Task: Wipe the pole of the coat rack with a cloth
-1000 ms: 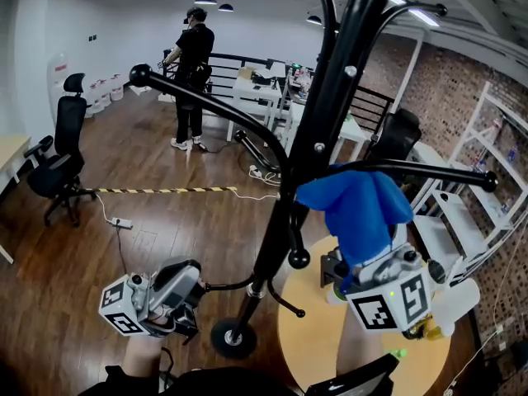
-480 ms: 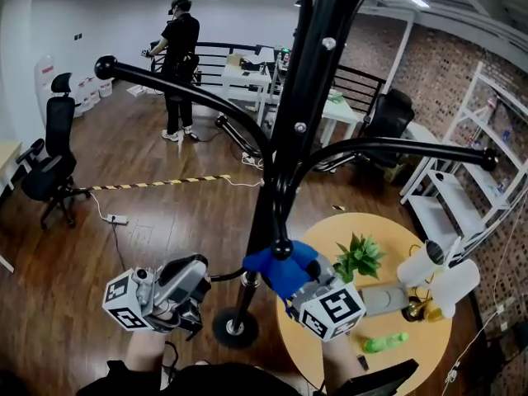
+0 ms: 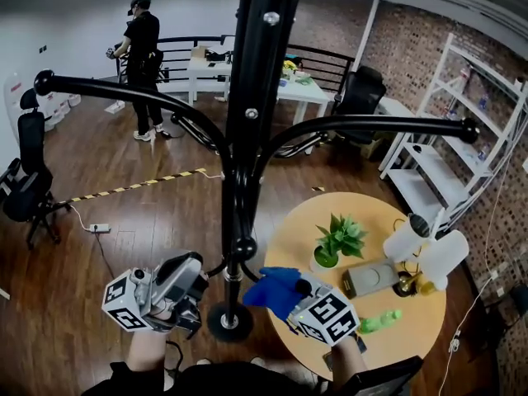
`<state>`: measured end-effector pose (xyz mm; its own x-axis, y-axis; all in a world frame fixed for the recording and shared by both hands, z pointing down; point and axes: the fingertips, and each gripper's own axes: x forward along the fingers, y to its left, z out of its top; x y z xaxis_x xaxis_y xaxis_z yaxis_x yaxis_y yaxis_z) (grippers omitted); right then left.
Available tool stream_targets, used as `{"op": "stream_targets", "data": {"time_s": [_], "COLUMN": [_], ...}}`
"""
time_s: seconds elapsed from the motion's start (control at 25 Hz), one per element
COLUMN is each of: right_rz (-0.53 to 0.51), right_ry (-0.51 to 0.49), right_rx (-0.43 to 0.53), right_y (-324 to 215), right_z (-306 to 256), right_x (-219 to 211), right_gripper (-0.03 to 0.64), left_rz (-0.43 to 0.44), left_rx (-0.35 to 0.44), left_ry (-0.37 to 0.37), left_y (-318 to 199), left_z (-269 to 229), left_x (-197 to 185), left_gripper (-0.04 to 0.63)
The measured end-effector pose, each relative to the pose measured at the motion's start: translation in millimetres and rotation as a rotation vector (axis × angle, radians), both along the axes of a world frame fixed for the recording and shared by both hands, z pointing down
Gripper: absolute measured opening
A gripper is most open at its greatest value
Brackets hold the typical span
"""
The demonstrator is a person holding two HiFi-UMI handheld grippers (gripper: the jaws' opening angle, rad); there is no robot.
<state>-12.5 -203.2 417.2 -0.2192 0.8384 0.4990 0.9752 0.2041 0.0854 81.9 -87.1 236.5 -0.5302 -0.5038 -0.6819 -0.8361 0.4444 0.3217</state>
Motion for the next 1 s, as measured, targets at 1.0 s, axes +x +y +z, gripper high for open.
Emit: {"op": "stream_targets", "data": {"time_s": [1.0], "right_rz": [0.07], "right_ry": [-0.373], "right_rx": [-1.082], "right_y": [15], "right_z": [-368], "right_x": [1], "right_gripper": [0.021], "left_rz": [-0.161], "left_rx": [-0.017], "left_ry": [-0.058], "left_y": [49], "left_z": [-9], "left_x": [59], "left_gripper": [0.0]}}
